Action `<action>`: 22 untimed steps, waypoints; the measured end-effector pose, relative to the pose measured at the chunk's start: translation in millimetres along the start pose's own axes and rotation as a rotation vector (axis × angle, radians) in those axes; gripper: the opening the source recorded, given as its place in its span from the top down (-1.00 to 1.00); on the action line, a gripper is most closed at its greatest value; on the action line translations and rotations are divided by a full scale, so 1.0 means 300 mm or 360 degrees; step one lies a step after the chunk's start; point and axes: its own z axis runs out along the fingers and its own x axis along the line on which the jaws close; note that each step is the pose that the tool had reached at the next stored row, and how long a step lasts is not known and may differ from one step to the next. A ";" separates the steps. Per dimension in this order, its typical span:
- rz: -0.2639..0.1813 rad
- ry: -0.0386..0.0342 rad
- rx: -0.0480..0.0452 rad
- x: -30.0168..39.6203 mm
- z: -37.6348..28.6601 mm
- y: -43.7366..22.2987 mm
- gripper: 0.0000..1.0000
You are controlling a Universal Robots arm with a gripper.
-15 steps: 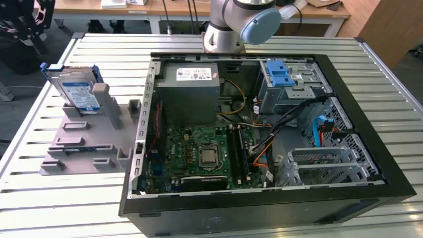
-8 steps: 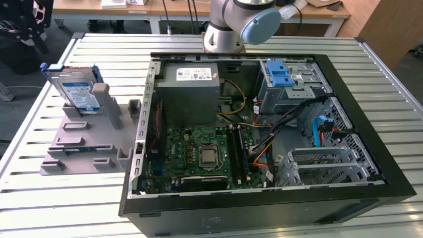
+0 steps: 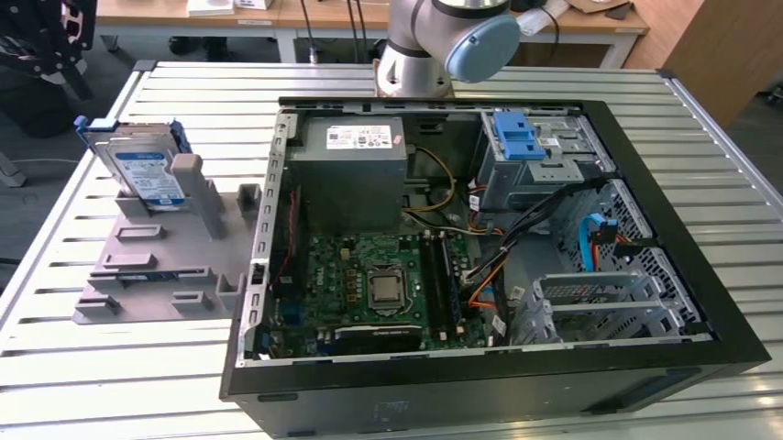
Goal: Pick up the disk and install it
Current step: 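Pick up the disk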
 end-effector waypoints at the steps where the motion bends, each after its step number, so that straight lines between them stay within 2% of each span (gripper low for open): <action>1: -0.0012 0.0000 0.0000 0.000 0.000 0.000 0.79; 22: -0.0296 -0.0009 -0.0005 0.000 0.000 0.000 0.79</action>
